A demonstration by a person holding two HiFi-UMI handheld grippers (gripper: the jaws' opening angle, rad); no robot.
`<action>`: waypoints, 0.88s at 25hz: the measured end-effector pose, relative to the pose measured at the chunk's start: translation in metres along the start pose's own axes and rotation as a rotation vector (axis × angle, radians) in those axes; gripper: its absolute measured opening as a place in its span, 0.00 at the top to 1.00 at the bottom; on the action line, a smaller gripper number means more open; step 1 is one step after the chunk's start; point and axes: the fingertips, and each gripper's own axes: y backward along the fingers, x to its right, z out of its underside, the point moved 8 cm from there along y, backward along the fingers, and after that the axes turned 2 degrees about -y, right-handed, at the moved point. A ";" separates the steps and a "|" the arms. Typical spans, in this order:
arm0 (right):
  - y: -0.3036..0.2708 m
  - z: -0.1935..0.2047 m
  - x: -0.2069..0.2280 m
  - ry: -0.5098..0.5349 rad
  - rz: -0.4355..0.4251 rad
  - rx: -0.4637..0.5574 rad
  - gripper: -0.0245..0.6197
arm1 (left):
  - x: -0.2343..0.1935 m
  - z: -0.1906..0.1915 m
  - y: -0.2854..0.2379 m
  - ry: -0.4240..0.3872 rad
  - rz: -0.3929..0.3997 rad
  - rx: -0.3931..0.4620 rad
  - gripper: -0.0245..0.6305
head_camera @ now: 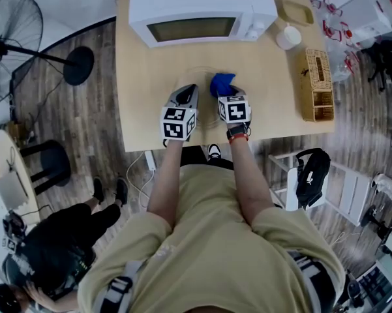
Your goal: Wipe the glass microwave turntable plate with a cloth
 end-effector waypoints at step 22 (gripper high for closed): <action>0.012 0.004 0.003 0.012 0.039 0.027 0.76 | -0.008 0.005 0.017 0.027 -0.061 0.029 0.93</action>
